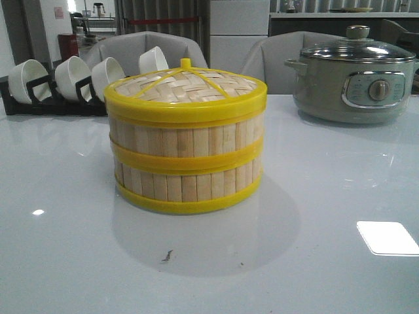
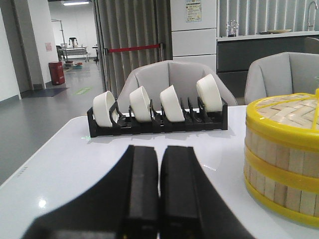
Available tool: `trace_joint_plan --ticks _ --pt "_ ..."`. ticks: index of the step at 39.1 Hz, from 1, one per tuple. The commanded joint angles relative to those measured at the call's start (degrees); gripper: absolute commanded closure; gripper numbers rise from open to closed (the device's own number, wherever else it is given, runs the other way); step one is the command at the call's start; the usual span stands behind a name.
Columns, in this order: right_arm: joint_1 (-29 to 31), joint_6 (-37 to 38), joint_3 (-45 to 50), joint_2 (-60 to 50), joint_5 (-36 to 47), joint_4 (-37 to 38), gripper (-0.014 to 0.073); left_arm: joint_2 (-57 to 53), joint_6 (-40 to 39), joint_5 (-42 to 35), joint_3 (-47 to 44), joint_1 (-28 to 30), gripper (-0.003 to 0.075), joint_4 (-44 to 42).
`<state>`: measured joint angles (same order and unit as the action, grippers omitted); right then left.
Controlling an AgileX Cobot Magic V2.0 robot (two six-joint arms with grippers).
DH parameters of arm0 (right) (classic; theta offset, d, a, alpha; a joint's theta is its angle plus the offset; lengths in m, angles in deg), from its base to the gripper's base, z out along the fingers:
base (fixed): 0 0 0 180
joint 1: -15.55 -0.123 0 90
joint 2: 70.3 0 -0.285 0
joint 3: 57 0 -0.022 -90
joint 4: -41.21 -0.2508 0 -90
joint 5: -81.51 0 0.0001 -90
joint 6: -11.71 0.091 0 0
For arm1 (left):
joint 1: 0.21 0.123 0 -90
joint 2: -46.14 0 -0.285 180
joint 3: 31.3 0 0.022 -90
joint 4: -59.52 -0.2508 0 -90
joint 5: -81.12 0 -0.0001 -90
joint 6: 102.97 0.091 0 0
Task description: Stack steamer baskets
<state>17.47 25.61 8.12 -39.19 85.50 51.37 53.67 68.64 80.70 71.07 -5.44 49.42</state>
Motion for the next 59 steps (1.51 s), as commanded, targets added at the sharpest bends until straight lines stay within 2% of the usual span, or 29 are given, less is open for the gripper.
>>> trace_joint_plan --ticks 1,13,16,25,47,50,55,59 --pt "0.53 0.67 0.87 -2.04 4.56 -0.27 0.0526 -0.86 0.07 -5.25 -0.09 -0.02 0.0629 0.16" --pt "0.53 1.50 13.15 -16.22 4.44 -4.56 0.0526 -0.86 0.07 -5.25 -0.09 -0.02 0.0629 0.16" --pt "0.53 1.56 12.94 -19.65 -0.08 -4.56 0.0526 -0.86 0.07 -5.25 -0.09 -0.02 0.0629 0.16" --pt "0.53 1.56 12.94 -24.94 -5.01 -4.56 0.0526 -0.86 0.07 -5.25 -0.09 -0.02 0.0629 0.16" --pt "0.53 1.51 12.99 -25.12 -5.82 -4.89 0.0526 -0.79 0.07 -5.25 -0.09 -0.02 0.0629 0.16" --pt "0.53 -0.88 12.99 -25.12 -5.77 -6.58 0.0526 -0.79 0.07 -5.25 -0.09 -0.02 0.0629 0.16" --pt "0.53 -10.93 12.99 -25.12 -5.65 -13.68 0.0526 -0.79 0.07 -5.25 -0.09 -0.02 0.0629 0.16" --pt "0.53 -11.99 12.99 -25.12 -5.20 -14.51 0.0526 -0.79 0.07 -5.25 -0.09 -0.02 0.0629 0.16"
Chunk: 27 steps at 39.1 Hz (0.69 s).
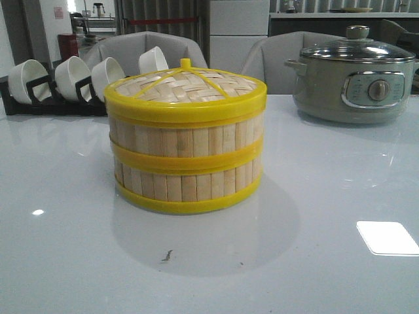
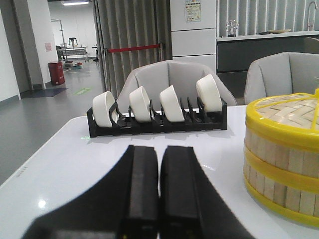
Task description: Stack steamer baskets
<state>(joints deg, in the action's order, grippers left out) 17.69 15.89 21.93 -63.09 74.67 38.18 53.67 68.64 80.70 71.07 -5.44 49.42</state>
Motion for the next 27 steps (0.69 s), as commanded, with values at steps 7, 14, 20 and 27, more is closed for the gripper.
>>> trace_joint_plan --ticks 7,14,20,27 --pt "0.31 -2.27 -0.81 -1.22 6.22 -1.18 0.0526 -0.79 0.07 -5.25 -0.09 -0.02 0.0629 0.16" --pt "0.31 -2.27 -0.81 -1.22 6.13 -1.18 0.0526 -0.79 0.07 -5.25 -0.09 -0.02 0.0629 0.16" --pt "0.31 -2.27 -0.81 -1.22 6.13 -1.18 0.0526 -0.79 0.07 -5.25 -0.09 -0.02 0.0629 0.16" --pt "0.31 -2.27 -0.81 -1.22 6.13 -1.18 0.0526 -0.79 0.07 -5.25 -0.09 -0.02 0.0629 0.16"
